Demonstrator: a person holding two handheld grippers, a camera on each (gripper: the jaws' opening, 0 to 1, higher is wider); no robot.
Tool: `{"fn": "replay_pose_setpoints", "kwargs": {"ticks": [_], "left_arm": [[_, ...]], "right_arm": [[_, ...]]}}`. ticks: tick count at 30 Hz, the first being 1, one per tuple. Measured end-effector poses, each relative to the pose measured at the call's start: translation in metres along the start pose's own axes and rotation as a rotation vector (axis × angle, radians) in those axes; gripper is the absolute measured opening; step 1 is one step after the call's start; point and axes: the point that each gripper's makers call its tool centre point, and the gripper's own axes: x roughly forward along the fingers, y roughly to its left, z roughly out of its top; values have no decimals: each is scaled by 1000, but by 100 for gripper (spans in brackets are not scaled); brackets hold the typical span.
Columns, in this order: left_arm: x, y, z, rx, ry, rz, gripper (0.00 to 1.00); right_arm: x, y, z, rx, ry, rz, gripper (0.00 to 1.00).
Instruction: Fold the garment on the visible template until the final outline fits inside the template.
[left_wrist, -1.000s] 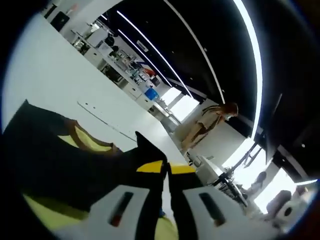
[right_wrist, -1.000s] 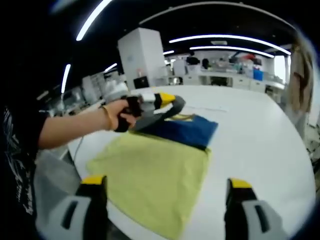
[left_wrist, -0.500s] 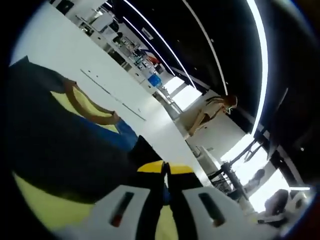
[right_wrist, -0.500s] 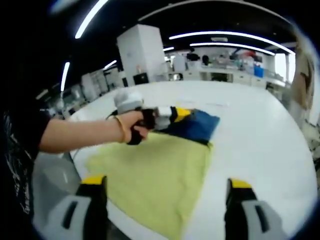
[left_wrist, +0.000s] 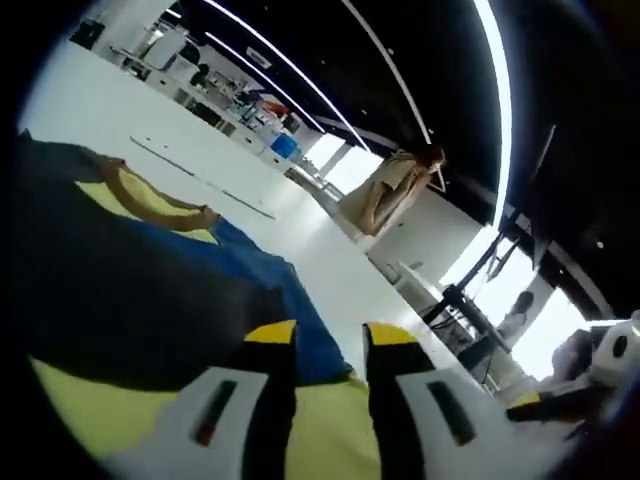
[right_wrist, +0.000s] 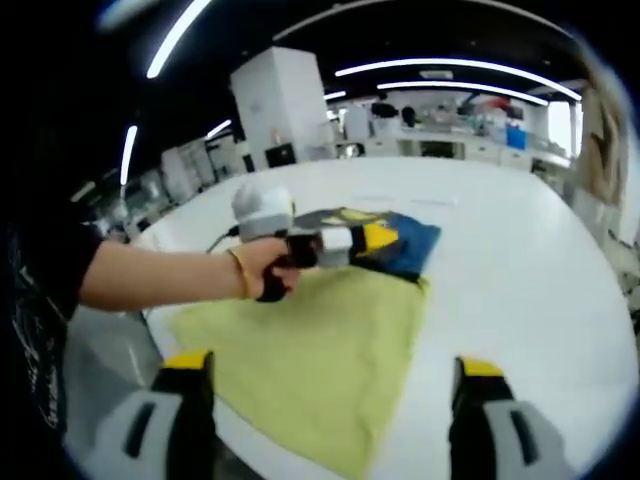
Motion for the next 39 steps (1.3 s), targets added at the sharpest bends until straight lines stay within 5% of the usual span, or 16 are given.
{"fn": "replay_pose_setpoints", "kwargs": {"ticks": [10,21,30,39], "left_arm": [[-25,-8,31,227,23,-15,69],[-92,-19,85,460,72,-40,94],[-148,-11,100,522,152,-27,99],[-198,-8,86,566,201,6,99]], "right_arm": [[-7,1,9,33,-45,-5,99],[-18,11,18,-9,-58,10,99],[-29,20,24,-38,-42,57,99],[-34,25,19,-94,-11,85,99]]}}
